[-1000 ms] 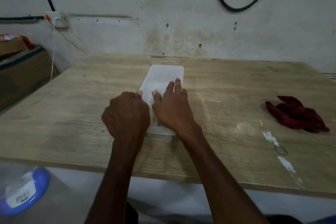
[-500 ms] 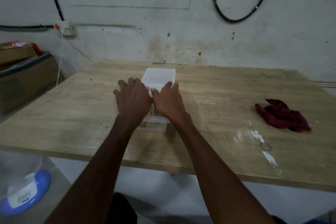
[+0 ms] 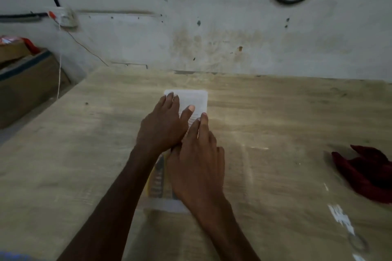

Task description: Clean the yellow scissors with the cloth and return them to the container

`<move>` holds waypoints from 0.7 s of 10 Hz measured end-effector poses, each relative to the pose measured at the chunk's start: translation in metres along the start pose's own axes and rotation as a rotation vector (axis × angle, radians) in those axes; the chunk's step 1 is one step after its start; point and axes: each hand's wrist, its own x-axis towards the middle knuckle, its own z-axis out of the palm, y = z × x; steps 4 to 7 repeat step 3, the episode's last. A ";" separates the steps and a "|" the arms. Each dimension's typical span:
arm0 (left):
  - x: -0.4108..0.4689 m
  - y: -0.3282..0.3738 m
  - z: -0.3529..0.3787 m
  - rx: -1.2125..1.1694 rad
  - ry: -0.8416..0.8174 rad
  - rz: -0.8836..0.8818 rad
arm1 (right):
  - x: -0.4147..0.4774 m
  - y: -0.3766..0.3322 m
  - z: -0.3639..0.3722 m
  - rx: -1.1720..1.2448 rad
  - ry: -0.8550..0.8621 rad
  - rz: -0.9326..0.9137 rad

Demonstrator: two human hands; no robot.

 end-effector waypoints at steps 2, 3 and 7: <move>-0.017 0.016 -0.014 -0.109 0.073 -0.083 | -0.002 -0.006 -0.011 0.003 -0.016 0.076; -0.031 0.031 -0.040 -0.182 -0.055 -0.115 | 0.006 -0.015 -0.030 -0.032 -0.051 0.169; -0.031 0.031 -0.040 -0.182 -0.055 -0.115 | 0.006 -0.015 -0.030 -0.032 -0.051 0.169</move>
